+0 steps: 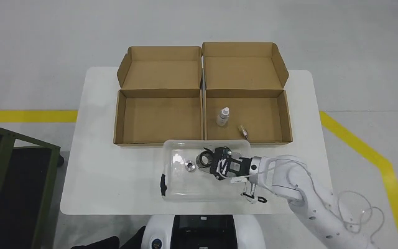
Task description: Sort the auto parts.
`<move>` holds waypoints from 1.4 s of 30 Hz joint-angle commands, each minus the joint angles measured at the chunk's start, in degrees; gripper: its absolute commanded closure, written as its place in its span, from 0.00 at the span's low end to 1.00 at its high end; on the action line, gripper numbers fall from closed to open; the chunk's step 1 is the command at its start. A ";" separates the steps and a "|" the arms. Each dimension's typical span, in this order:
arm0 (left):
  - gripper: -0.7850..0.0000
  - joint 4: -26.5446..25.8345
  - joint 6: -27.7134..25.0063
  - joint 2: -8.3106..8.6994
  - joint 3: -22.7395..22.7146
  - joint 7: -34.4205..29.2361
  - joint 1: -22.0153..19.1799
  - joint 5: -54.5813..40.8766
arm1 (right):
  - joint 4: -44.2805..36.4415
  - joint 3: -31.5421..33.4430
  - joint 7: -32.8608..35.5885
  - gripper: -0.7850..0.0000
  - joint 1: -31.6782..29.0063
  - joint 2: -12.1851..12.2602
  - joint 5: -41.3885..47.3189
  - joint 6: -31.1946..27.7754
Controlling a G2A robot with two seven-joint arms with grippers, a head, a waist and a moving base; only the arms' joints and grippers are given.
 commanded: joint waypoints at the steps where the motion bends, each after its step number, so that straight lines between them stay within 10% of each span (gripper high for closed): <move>1: 0.00 0.00 0.00 0.00 0.00 0.00 0.00 0.00 | -0.67 1.27 -0.78 1.00 -0.18 0.09 1.04 0.28; 42: 0.00 0.00 0.00 0.00 0.00 0.00 0.00 0.00 | -5.68 5.55 -24.63 1.00 6.50 -2.85 11.03 6.35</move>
